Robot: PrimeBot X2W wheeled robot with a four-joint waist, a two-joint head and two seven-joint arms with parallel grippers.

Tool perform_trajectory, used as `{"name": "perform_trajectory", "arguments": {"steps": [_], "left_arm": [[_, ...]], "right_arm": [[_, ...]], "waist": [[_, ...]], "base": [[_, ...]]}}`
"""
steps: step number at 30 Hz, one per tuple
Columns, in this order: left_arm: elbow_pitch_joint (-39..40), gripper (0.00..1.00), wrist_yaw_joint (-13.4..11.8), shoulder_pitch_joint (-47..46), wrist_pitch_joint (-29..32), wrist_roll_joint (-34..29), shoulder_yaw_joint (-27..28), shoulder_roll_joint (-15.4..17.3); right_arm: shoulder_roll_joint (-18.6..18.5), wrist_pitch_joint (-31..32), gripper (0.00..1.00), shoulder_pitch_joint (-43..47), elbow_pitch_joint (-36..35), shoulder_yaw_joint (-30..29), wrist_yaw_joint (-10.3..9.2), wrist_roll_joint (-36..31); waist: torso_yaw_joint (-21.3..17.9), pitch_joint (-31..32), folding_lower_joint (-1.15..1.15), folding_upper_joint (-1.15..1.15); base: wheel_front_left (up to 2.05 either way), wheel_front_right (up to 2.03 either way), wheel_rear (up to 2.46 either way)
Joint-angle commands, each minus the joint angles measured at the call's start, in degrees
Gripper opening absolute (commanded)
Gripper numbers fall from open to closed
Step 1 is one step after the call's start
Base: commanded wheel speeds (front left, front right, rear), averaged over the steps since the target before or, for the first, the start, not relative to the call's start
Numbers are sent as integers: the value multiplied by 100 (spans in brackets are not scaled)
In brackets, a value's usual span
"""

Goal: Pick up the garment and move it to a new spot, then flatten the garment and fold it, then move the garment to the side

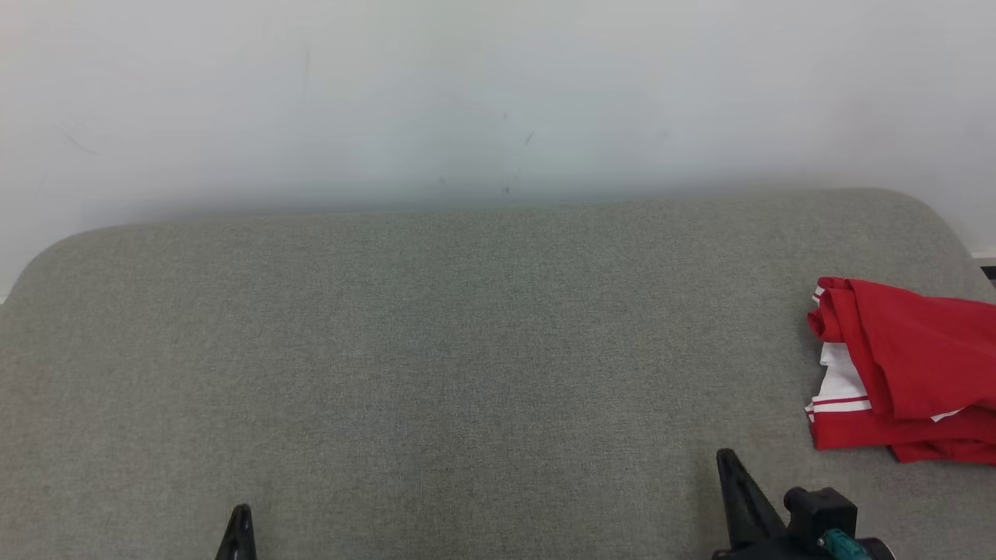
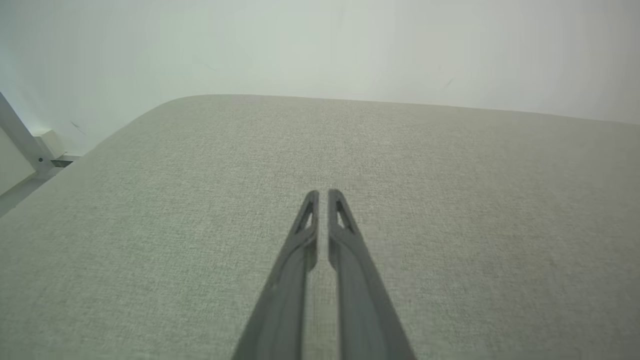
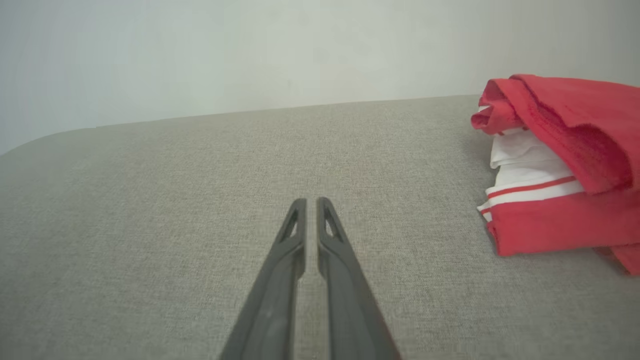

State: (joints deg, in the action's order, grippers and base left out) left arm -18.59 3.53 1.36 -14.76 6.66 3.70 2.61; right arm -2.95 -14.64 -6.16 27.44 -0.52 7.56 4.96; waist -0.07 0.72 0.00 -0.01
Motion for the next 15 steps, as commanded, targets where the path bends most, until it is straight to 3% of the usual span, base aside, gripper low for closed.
{"name": "perform_trajectory", "arguments": {"steps": [1,15], "left_arm": [[-61,0,1,4,17,14,5,-5],[4,0,73,-154,418,1560,70,2]], "right_arm": [[-1,12,0,46,53,-5,0,13],[0,409,0,32,-174,-129,-1,1589]], "waist": [[0,0,0,0],[1,-9,0,0]], "base": [[0,0,0],[0,0,0]]}}
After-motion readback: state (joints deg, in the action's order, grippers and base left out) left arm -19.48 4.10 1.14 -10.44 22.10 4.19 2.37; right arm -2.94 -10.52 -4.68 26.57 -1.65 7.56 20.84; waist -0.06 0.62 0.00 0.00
